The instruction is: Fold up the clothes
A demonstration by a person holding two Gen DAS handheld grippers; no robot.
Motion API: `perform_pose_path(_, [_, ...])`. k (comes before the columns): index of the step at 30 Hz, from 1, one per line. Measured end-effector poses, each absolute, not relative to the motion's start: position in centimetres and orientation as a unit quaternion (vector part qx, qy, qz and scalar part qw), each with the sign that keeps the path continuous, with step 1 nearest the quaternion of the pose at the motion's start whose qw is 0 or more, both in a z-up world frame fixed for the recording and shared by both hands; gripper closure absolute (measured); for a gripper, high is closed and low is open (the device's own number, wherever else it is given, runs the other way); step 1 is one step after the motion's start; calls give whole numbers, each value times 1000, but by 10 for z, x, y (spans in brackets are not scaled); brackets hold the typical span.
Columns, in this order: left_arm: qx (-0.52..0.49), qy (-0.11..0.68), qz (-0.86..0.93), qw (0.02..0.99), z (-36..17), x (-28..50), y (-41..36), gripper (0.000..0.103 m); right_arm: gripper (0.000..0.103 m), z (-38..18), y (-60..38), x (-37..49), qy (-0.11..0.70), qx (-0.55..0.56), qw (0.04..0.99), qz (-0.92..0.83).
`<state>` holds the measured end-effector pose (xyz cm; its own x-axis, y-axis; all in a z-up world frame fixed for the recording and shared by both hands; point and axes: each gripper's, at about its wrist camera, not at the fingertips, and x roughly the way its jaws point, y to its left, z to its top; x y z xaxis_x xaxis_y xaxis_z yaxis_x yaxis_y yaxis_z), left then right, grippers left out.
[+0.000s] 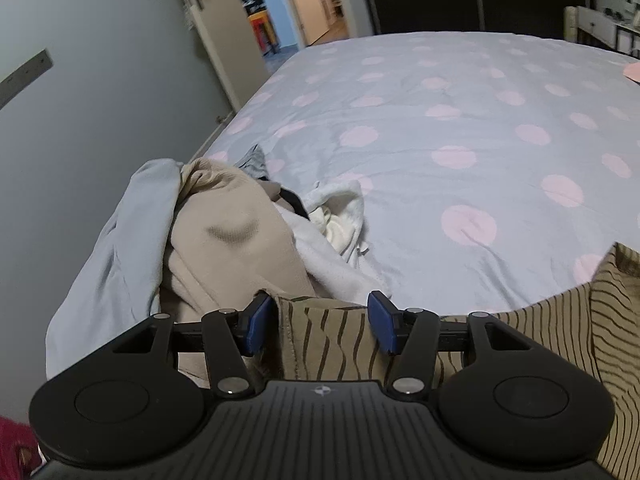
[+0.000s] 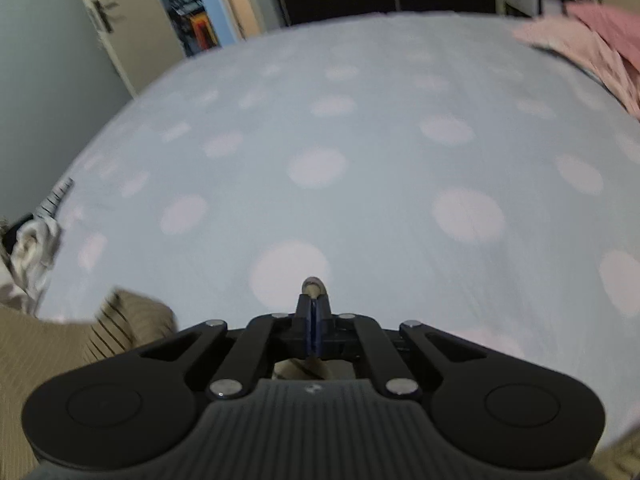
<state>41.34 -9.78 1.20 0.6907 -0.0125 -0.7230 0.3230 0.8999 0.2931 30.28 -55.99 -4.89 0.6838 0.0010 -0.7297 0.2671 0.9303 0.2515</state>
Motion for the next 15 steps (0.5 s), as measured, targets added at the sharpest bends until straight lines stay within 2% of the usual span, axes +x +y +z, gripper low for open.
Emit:
perform_pose_path(3, [217, 359, -101, 902, 15, 405, -93, 42, 91, -46, -545, 319, 411, 145, 898, -64])
perform_pose_path(5, [204, 333, -106, 914, 21, 399, -85, 40, 72, -45, -543, 318, 413, 122, 900, -71])
perform_pose_path(9, [143, 285, -97, 943, 37, 392, -61, 31, 72, -38, -556, 303, 414, 112, 900, -83])
perform_pose_path(15, [119, 289, -144, 939, 43, 379, -78, 31, 72, -40, -576, 257, 452, 85, 887, -51])
